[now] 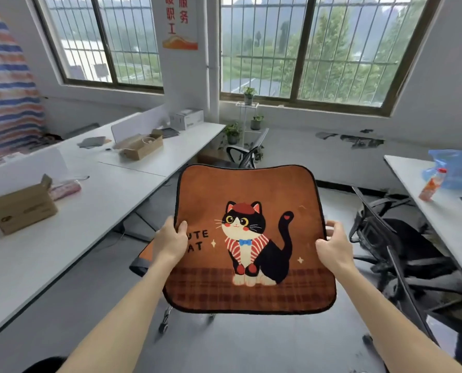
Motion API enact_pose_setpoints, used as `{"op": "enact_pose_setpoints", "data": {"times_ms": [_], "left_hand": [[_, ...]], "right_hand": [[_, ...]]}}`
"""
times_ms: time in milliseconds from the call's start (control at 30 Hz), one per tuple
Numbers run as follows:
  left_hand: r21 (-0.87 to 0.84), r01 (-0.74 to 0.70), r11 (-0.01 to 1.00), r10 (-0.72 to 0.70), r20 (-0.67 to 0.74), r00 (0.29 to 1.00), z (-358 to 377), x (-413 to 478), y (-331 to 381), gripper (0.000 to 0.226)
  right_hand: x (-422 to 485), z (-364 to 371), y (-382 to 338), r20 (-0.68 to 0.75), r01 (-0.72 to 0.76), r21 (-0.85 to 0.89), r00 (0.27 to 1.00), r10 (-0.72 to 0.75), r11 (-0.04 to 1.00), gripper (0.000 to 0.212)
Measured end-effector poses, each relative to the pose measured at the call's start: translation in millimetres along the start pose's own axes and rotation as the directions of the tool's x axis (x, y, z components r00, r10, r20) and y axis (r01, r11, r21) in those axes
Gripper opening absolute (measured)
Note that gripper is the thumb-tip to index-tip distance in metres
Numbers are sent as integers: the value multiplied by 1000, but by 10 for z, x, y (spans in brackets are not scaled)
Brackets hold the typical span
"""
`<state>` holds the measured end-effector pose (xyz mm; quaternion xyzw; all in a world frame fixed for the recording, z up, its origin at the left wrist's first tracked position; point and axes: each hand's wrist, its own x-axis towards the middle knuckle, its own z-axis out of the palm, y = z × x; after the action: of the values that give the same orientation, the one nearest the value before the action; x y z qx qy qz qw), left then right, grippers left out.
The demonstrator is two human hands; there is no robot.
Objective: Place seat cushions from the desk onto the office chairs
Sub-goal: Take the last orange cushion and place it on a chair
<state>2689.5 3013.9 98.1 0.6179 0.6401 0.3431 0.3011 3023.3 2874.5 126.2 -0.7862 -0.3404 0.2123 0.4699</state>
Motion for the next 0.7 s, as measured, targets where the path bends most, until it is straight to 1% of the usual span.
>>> {"op": "enact_pose_setpoints", "data": {"times_ms": [200,300,433,500,633,700], "left_hand": [[26,-62,998,62,0,998,754,1135,690,37],[61,-69,996,70,-7,998,1328,1783,969,36],[112,-45,993,48,-25,999,2000,2512,1267,30],[132,-3,991,8,-43,999,2416,2954,1434,33],[175,92,980,-81,-67,994,2981,3688,1739,42],[185,104,977,-93,-70,993,3099,3911,1863,44]], "right_hand": [[1475,63,-96,-30,1,3,1000,-1,1000,49],[2401,173,-13,-30,8,-10,1000,-8,1000,49],[3519,303,70,11,15,-9,1000,-15,1000,52],[4208,365,85,52,20,-5,998,-20,1000,54],[5336,562,-43,115,65,-18,991,-62,998,57],[5689,667,-107,125,92,-36,988,-87,995,54]]}}
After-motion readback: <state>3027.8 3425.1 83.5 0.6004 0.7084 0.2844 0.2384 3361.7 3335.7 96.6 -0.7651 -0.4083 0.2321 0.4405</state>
